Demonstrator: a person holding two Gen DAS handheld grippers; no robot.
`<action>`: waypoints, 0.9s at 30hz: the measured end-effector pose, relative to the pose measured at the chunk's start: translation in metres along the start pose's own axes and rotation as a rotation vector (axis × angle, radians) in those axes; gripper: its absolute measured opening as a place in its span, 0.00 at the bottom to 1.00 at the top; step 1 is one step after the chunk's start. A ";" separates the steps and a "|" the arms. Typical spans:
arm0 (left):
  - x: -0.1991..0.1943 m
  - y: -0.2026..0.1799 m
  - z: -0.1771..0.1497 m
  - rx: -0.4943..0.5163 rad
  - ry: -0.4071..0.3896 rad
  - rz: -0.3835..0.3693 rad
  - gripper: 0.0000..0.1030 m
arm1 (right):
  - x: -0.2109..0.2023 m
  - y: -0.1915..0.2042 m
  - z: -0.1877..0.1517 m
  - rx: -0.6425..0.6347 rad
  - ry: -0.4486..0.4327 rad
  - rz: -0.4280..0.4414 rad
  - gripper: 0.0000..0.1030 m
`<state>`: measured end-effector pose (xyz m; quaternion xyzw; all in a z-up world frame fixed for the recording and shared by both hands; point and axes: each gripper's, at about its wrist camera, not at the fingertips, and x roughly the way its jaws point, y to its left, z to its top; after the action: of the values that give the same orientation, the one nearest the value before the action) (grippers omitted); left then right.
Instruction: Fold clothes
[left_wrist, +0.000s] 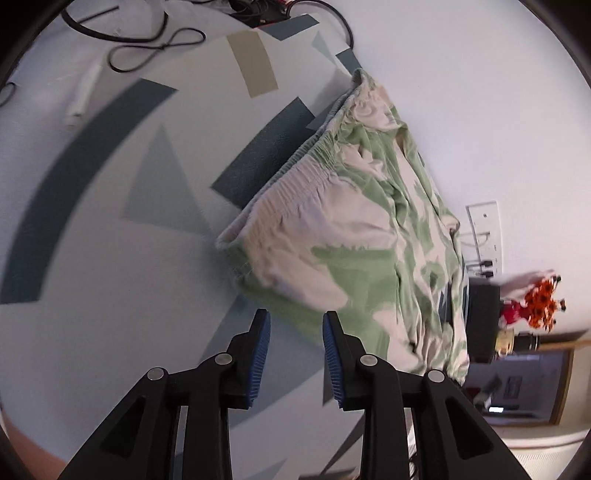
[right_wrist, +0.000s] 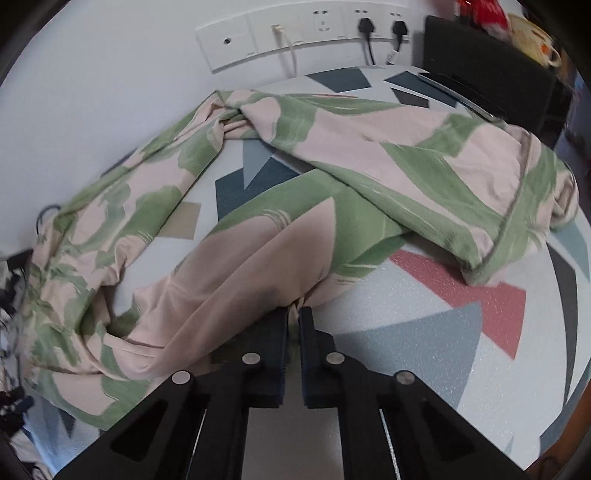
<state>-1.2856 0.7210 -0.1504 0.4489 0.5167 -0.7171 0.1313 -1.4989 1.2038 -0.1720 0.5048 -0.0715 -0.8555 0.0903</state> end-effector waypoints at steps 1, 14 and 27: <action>0.005 0.000 0.002 -0.013 -0.002 0.006 0.27 | -0.005 -0.002 -0.001 0.006 -0.013 0.010 0.04; -0.014 -0.011 0.009 0.055 -0.108 0.068 0.01 | -0.095 -0.036 -0.033 0.099 -0.078 0.050 0.03; -0.055 0.035 -0.016 0.165 -0.118 0.299 0.00 | -0.075 -0.028 -0.101 0.061 0.142 -0.039 0.05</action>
<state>-1.2234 0.7040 -0.1302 0.4870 0.3752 -0.7547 0.2292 -1.3772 1.2452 -0.1629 0.5679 -0.0812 -0.8167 0.0627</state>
